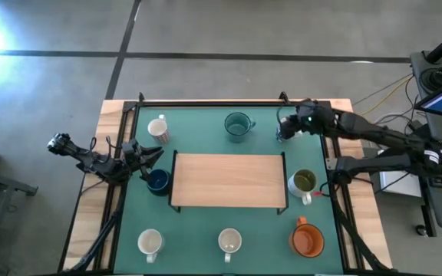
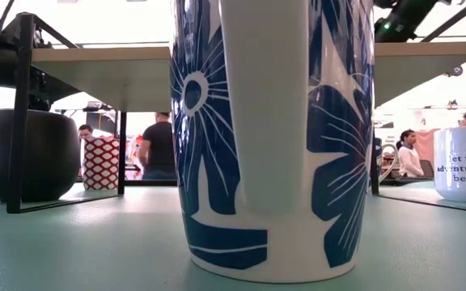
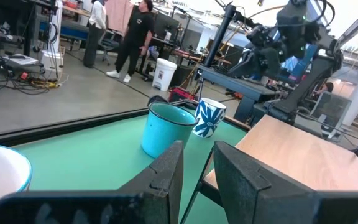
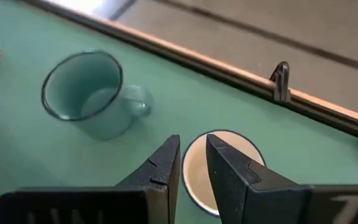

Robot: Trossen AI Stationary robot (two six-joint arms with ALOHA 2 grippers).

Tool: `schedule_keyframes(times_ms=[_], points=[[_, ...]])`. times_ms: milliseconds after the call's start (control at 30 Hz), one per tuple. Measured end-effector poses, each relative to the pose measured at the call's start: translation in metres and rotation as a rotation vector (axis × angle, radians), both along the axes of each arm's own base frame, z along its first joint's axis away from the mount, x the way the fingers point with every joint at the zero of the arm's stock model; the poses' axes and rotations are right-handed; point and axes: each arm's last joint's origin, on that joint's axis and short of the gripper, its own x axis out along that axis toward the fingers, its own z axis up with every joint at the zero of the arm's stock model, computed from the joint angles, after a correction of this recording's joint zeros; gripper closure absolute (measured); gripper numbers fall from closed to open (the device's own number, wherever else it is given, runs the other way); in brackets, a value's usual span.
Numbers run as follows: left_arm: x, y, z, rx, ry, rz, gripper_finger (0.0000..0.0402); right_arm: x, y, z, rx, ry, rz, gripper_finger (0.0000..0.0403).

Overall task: Place coffee mugs
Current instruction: Put the top blue patterned mug on the shelf

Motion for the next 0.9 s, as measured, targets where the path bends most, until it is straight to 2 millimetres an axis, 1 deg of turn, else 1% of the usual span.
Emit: schedule_keyframes(times_ms=[167,300,433,533,667,900], points=[[0.0,0.0,0.0,0.0,-0.001,0.0,0.0329,0.009,-0.011,0.009,0.067,0.123,0.011,0.0335],[0.0,0.0,0.0,0.0,-0.001,0.001,0.0329,0.018,-0.019,0.014,0.123,0.23,0.096,0.0335],[0.0,0.0,0.0,-0.001,-0.001,0.0,0.0329,0.028,-0.023,0.016,0.174,0.296,0.162,0.0335],[0.0,0.0,0.0,-0.001,-0.001,0.0,0.0329,0.034,-0.025,0.011,0.236,0.334,0.207,0.0335],[0.0,0.0,0.0,-0.001,-0.001,0.0,0.0329,0.038,-0.028,0.004,0.34,0.341,0.272,0.0335],[0.0,0.0,0.0,-0.001,-0.001,0.001,0.0329,0.044,-0.038,-0.01,0.375,0.391,0.285,0.0335]])
